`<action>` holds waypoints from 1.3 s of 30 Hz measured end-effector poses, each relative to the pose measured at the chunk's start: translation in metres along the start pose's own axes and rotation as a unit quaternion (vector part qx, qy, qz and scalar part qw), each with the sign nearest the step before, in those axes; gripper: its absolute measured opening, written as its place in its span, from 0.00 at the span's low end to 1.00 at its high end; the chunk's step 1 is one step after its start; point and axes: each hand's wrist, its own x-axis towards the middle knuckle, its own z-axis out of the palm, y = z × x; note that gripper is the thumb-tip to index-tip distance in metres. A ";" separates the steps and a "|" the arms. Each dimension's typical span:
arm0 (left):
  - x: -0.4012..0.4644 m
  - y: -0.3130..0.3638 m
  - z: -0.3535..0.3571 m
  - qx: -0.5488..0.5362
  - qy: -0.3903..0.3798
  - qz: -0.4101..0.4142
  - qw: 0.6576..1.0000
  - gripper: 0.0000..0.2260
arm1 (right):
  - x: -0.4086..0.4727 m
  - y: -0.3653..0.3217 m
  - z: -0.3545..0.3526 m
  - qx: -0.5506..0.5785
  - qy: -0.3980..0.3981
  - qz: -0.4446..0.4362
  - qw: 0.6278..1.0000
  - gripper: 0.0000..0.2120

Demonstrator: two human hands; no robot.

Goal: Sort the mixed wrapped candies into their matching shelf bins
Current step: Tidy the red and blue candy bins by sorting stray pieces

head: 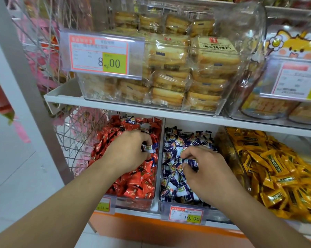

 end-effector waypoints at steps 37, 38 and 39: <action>-0.016 0.008 -0.014 -0.081 0.055 -0.050 0.994 0.12 | 0.004 0.009 -0.011 0.054 0.013 0.021 0.998 0.09; -0.016 0.008 -0.018 -0.106 0.074 -0.060 0.990 0.11 | 0.005 0.008 -0.011 0.057 0.016 0.015 0.998 0.10; -0.016 0.007 -0.021 -0.135 0.092 -0.065 0.984 0.11 | 0.005 0.007 -0.010 0.065 0.019 0.005 0.998 0.11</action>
